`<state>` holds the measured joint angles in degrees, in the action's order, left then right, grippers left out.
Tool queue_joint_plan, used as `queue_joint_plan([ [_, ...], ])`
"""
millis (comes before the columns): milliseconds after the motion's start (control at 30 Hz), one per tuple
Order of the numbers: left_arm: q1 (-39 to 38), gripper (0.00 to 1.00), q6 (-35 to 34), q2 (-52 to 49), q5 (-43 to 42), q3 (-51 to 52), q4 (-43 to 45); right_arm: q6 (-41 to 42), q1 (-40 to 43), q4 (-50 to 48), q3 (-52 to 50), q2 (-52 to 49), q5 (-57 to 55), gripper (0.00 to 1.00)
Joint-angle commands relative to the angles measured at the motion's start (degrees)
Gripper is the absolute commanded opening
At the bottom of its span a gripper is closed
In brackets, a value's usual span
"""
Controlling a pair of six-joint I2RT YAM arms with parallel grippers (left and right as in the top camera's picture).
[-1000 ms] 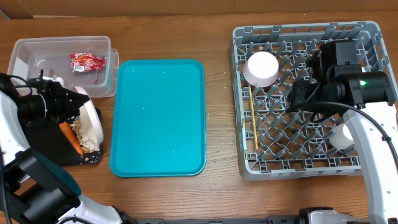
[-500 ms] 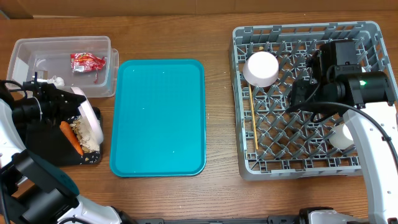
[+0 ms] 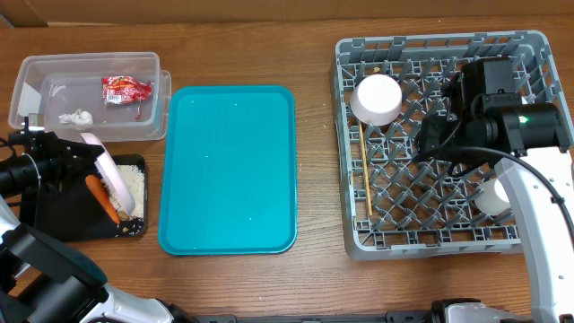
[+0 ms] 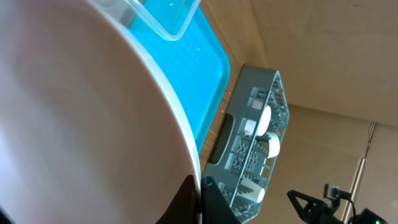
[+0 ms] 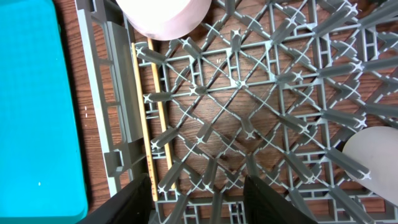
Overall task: Sort waste into correct bins and load items into the dishwasher
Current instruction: 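Carry the emptied plate right back over the teal tray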
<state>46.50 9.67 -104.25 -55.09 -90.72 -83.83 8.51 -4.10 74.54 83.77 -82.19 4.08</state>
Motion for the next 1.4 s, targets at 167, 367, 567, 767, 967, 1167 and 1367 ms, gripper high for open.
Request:
queue_joint_plan([
  [167, -0.4, 0.04, 0.3, 1.7, -1.0, -1.3, 1.3, -0.4, 0.3, -0.1, -0.2, 0.0, 0.0, 0.51],
  [367, -0.5, 0.04, 0.5, 1.6, -1.8, -1.3, 0.4, -0.4, 0.3, 0.0, -0.2, 0.0, 0.0, 0.51],
  [567, -2.4, 0.04, 3.1, 1.8, -3.0, -1.3, -2.1, -0.4, 0.3, 0.0, -0.2, 0.0, 0.0, 0.51],
  [767, -14.2, 0.04, 4.7, 4.1, -3.0, -1.3, -4.0, -0.4, 0.3, 0.1, -0.2, 0.0, 0.0, 0.51],
  [967, -31.8, 0.04, -0.3, 5.2, 1.9, -1.3, 4.6, -0.4, 0.3, 0.1, -0.2, 0.0, 0.0, 0.51],
  [1167, -54.5, 0.04, -17.1, 4.2, 33.4, -1.2, 18.2, -0.4, 0.3, 0.1, -0.1, 0.0, 0.0, 0.51],
  [1367, -69.1, 0.04, -25.5, -0.7, 43.8, -1.2, 24.3, -0.4, 0.3, 0.0, -0.2, 0.0, 0.0, 0.50],
])
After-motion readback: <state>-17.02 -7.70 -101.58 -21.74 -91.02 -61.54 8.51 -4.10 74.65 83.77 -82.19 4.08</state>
